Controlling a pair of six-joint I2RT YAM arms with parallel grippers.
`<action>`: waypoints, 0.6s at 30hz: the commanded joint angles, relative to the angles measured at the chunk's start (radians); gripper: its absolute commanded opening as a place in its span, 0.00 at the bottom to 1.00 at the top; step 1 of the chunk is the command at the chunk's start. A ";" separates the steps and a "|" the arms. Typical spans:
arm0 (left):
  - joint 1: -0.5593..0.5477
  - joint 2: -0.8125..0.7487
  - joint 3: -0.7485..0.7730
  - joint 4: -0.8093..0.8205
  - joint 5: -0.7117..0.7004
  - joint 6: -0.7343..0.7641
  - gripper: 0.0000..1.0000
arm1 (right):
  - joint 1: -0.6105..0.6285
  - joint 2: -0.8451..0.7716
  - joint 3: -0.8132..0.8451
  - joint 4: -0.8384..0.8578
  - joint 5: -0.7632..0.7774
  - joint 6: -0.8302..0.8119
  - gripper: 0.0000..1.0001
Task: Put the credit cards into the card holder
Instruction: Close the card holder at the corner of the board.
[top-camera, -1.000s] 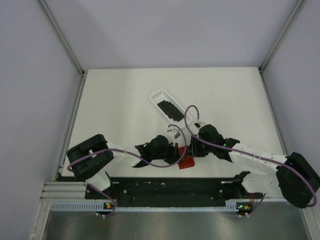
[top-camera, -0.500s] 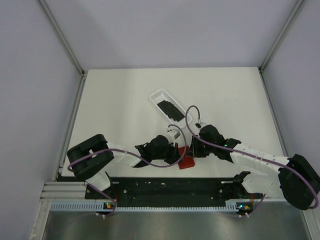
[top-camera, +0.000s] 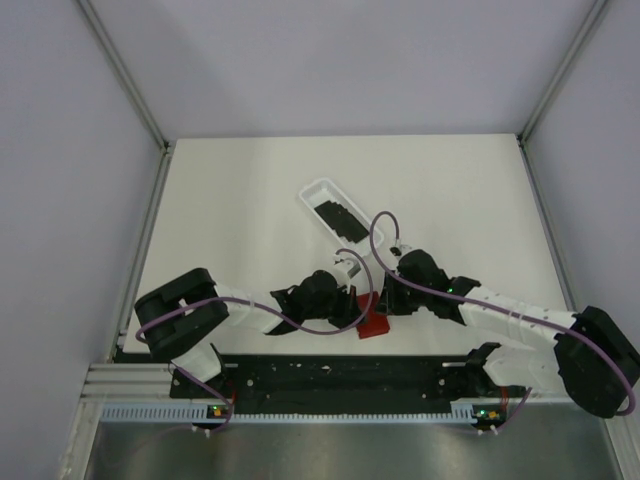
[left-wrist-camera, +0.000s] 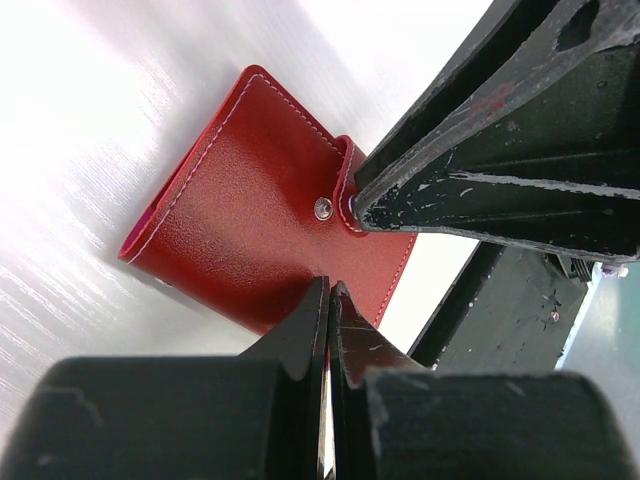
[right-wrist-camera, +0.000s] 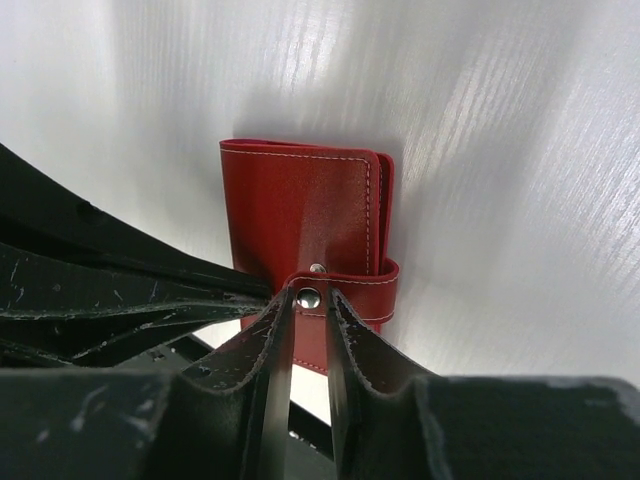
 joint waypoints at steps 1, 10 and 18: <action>-0.005 0.016 0.007 0.004 0.020 0.006 0.00 | -0.008 0.013 0.004 0.039 -0.001 -0.018 0.18; -0.003 0.016 0.007 -0.002 0.023 0.006 0.00 | -0.008 0.030 0.012 0.048 -0.004 -0.021 0.17; -0.003 0.015 0.003 0.003 0.027 0.002 0.00 | -0.008 0.054 0.021 0.062 -0.018 -0.022 0.17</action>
